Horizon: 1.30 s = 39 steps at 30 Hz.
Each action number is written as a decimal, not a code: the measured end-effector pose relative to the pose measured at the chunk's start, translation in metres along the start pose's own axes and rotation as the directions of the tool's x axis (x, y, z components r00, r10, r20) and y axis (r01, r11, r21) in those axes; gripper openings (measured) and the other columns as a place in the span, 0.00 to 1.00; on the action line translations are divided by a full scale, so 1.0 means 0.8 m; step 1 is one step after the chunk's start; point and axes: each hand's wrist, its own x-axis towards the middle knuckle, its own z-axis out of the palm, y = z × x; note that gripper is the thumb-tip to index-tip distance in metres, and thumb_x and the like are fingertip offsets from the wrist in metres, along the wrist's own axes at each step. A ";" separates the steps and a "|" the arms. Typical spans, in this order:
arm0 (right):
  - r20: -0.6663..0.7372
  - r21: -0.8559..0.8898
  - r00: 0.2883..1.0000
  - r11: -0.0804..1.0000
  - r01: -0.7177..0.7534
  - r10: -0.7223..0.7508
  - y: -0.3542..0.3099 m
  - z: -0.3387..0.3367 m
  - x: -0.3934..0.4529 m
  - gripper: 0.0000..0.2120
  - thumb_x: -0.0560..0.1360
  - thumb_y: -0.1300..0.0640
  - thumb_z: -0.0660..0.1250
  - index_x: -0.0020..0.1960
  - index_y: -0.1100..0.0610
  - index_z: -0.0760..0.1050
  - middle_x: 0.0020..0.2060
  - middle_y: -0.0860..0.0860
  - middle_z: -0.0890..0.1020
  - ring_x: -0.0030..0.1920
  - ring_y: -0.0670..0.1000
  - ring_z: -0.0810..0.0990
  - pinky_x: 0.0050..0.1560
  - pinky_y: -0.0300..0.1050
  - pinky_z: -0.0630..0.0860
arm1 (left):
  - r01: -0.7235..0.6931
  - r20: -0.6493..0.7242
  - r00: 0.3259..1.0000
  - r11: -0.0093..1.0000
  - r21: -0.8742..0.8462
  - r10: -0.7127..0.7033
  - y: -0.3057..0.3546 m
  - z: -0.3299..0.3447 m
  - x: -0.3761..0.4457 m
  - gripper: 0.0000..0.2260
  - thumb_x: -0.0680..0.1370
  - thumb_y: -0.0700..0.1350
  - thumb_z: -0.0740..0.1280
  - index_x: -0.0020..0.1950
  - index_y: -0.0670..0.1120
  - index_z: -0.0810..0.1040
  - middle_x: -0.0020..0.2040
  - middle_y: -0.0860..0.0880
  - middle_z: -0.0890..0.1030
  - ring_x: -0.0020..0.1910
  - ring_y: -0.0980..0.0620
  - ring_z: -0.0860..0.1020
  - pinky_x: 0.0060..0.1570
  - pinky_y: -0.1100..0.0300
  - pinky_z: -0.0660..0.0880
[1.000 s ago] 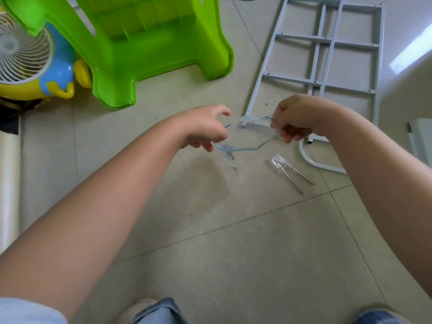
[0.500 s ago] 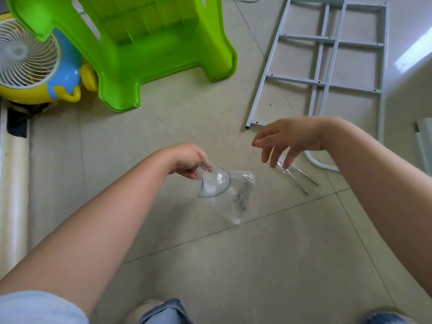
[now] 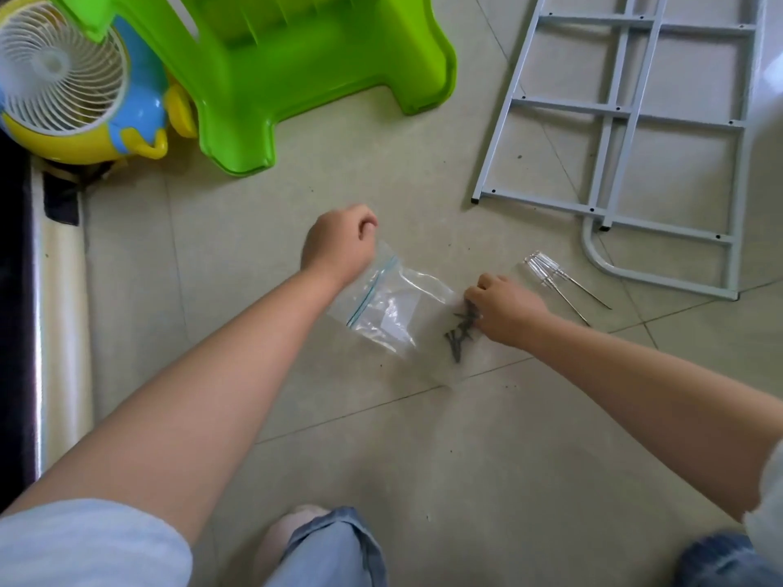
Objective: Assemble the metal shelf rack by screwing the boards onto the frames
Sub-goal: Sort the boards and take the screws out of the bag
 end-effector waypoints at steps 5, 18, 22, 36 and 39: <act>0.052 0.073 0.998 0.996 -0.048 0.044 0.001 -0.011 0.002 0.09 0.75 0.59 0.61 0.50 0.62 0.77 0.51 0.59 0.78 0.51 0.59 0.77 0.42 0.43 0.71 | -0.478 0.510 0.803 0.844 0.242 0.309 0.017 0.032 -0.038 0.16 0.77 0.54 0.63 0.62 0.48 0.73 0.58 0.50 0.76 0.57 0.50 0.75 0.51 0.59 0.69; 0.388 0.793 0.919 0.483 -0.372 0.069 0.009 -0.051 -0.032 0.13 0.73 0.69 0.61 0.30 0.62 0.68 0.21 0.53 0.69 0.19 0.48 0.65 0.19 0.35 0.64 | -0.248 0.501 0.866 0.881 0.404 0.014 0.016 0.101 -0.094 0.24 0.76 0.56 0.65 0.64 0.43 0.64 0.63 0.43 0.71 0.62 0.42 0.72 0.53 0.51 0.71; 0.475 0.793 0.879 0.454 -0.407 -0.041 0.017 -0.048 -0.041 0.14 0.73 0.70 0.59 0.30 0.62 0.66 0.20 0.53 0.69 0.17 0.48 0.66 0.20 0.35 0.64 | -0.357 0.504 0.856 0.839 0.410 0.118 0.026 0.104 -0.097 0.13 0.80 0.44 0.55 0.63 0.43 0.68 0.61 0.42 0.73 0.60 0.41 0.73 0.51 0.51 0.72; 0.373 0.005 0.925 0.997 0.076 -0.073 0.033 -0.127 -0.071 0.14 0.73 0.51 0.67 0.35 0.56 0.65 0.30 0.50 0.74 0.30 0.49 0.73 0.29 0.36 0.65 | -0.513 0.467 0.740 0.855 -0.073 0.484 0.063 0.024 -0.069 0.07 0.64 0.48 0.55 0.28 0.51 0.57 0.27 0.55 0.65 0.30 0.53 0.64 0.32 0.59 0.58; 0.356 -0.015 0.932 0.997 0.077 -0.066 0.038 -0.135 -0.075 0.12 0.74 0.56 0.61 0.34 0.55 0.64 0.31 0.48 0.71 0.32 0.49 0.71 0.31 0.37 0.65 | -0.501 0.435 0.739 0.851 -0.156 0.515 0.066 0.023 -0.063 0.07 0.63 0.51 0.55 0.27 0.52 0.58 0.26 0.55 0.64 0.27 0.59 0.64 0.31 0.65 0.59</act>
